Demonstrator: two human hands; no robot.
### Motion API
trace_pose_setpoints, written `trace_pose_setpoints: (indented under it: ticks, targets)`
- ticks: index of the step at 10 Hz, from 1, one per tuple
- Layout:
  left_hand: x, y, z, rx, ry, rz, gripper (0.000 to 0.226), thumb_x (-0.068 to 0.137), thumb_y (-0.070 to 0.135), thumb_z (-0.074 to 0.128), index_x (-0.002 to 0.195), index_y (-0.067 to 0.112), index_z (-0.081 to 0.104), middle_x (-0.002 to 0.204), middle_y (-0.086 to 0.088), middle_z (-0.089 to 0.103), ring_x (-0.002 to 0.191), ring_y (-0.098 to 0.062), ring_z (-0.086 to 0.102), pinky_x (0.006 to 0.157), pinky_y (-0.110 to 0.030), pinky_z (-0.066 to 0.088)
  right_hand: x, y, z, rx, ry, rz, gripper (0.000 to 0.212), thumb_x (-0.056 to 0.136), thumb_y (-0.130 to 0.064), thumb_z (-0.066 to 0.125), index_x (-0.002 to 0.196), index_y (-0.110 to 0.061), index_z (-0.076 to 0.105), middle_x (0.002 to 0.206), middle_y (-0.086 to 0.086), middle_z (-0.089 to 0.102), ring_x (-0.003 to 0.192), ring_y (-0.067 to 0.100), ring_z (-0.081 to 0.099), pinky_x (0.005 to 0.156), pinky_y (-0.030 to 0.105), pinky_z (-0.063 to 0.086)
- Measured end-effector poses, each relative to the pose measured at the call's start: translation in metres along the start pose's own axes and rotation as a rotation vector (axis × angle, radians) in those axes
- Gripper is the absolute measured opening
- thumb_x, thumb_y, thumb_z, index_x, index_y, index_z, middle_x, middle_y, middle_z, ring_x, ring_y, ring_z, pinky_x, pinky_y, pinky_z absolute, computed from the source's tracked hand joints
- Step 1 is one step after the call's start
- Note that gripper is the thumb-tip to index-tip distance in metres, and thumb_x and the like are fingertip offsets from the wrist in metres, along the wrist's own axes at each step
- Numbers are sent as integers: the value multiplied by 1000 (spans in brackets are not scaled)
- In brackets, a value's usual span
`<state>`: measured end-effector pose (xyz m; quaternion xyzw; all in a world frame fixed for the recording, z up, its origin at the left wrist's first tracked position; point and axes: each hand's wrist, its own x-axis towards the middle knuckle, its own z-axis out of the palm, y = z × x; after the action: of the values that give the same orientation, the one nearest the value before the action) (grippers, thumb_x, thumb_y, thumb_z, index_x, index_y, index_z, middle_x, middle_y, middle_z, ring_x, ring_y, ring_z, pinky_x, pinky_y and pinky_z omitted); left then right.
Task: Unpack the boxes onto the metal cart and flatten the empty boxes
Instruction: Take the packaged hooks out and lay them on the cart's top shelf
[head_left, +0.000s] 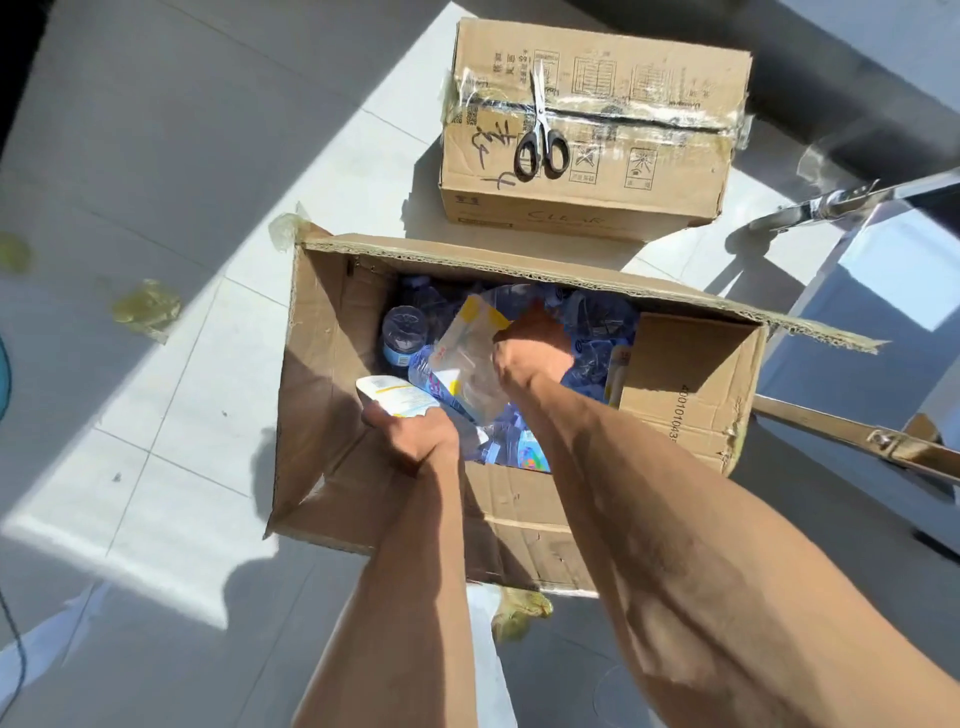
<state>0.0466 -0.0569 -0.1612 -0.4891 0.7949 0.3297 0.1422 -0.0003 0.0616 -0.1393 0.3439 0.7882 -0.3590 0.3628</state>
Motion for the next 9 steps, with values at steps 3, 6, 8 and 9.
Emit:
trace_pose_setpoints:
  ticks: [3,6,8,9]
  targets:
    - [-24,19,-18,-153,-216,-167,33,82,6,53,113,2,61,98,-9,64,87,-24,58,70,-31,48,-30,32,-18,213,73,174,29,94,-20,48,106,-4,68,112,16,67,106,31,61,83,33,50]
    - [-74,74,-45,102,-415,-161,39,96,1,47,134,-2,51,136,-16,50,117,-32,54,86,-34,48,-82,16,-74,350,201,225,21,79,-14,53,94,-17,67,107,13,69,103,33,64,79,29,47]
    - [-144,109,-94,-763,-816,-437,46,94,45,40,118,15,64,124,-11,65,111,-35,61,96,-45,45,-147,34,-135,440,238,210,12,84,-9,54,85,-12,66,97,12,68,102,34,64,72,29,47]
    - [-180,129,-119,-653,-933,-449,55,99,48,31,138,15,52,138,-12,55,128,-34,50,107,-49,36,-198,34,-167,294,156,182,27,91,-4,52,113,-5,67,116,10,65,111,28,62,80,28,48]
